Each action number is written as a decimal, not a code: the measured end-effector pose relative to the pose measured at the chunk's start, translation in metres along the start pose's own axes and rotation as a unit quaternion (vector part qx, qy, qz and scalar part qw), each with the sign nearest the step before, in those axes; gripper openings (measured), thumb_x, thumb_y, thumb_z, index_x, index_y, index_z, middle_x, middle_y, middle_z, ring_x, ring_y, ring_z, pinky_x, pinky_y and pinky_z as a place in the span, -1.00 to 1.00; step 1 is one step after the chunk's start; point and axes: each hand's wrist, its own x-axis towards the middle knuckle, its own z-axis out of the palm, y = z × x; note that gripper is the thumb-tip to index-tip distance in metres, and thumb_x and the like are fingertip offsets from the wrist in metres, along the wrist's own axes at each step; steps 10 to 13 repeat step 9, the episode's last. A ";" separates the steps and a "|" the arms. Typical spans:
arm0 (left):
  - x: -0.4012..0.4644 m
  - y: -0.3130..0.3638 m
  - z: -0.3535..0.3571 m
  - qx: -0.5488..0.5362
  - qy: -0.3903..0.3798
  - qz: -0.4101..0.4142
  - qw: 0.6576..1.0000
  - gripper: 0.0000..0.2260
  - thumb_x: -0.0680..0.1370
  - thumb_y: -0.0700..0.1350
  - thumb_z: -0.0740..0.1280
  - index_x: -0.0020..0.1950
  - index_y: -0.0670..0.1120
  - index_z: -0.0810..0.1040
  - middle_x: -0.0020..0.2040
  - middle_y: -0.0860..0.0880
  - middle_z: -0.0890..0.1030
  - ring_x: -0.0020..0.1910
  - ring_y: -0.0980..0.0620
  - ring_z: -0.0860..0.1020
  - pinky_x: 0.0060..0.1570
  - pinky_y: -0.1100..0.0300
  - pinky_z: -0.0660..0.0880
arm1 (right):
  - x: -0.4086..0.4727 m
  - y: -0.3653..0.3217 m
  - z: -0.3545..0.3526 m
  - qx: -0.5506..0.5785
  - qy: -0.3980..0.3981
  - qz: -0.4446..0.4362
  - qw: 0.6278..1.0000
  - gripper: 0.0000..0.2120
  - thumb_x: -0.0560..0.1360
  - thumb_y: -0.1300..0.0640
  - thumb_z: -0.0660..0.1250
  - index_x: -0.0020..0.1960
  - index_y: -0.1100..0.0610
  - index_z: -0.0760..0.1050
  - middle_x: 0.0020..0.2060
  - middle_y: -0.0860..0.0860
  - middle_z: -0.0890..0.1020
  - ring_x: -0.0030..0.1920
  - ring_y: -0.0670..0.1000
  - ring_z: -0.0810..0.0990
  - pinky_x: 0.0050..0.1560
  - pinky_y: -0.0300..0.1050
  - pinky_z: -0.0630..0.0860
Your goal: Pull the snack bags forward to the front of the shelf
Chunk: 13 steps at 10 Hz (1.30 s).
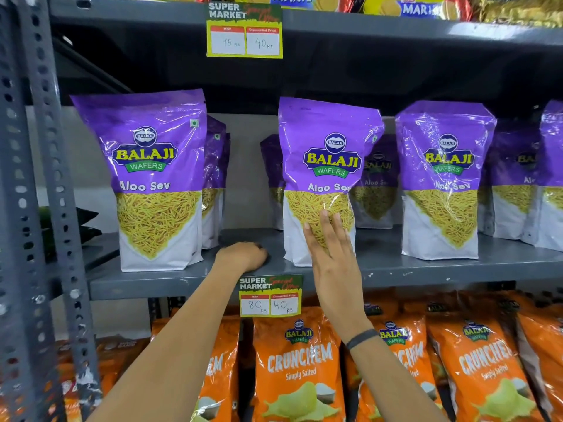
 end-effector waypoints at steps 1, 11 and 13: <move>0.001 0.000 0.001 0.002 0.006 -0.005 1.000 -0.54 0.62 0.07 -0.01 0.47 -0.03 0.35 0.48 -0.15 0.40 0.41 -0.17 0.39 0.41 -0.08 0.32 | 0.001 0.000 0.003 0.007 -0.001 0.002 1.000 -0.32 0.35 0.51 0.46 0.41 0.18 0.40 0.43 0.20 0.36 0.45 0.26 0.26 0.30 0.26 0.43; -0.031 0.014 -0.006 0.008 0.234 0.012 0.972 -0.71 0.57 -0.08 0.16 0.16 -0.16 0.56 0.13 -0.23 0.64 0.09 -0.22 0.60 -0.02 0.00 0.55 | 0.003 0.025 -0.027 0.187 -0.052 0.003 0.981 -0.55 0.54 0.37 0.28 0.40 0.15 0.41 0.49 0.11 0.27 0.52 0.11 0.11 0.44 0.06 0.28; -0.031 0.014 -0.006 0.008 0.234 0.012 0.972 -0.71 0.57 -0.08 0.16 0.16 -0.16 0.56 0.13 -0.23 0.64 0.09 -0.22 0.60 -0.02 0.00 0.55 | 0.003 0.025 -0.027 0.187 -0.052 0.003 0.981 -0.55 0.54 0.37 0.28 0.40 0.15 0.41 0.49 0.11 0.27 0.52 0.11 0.11 0.44 0.06 0.28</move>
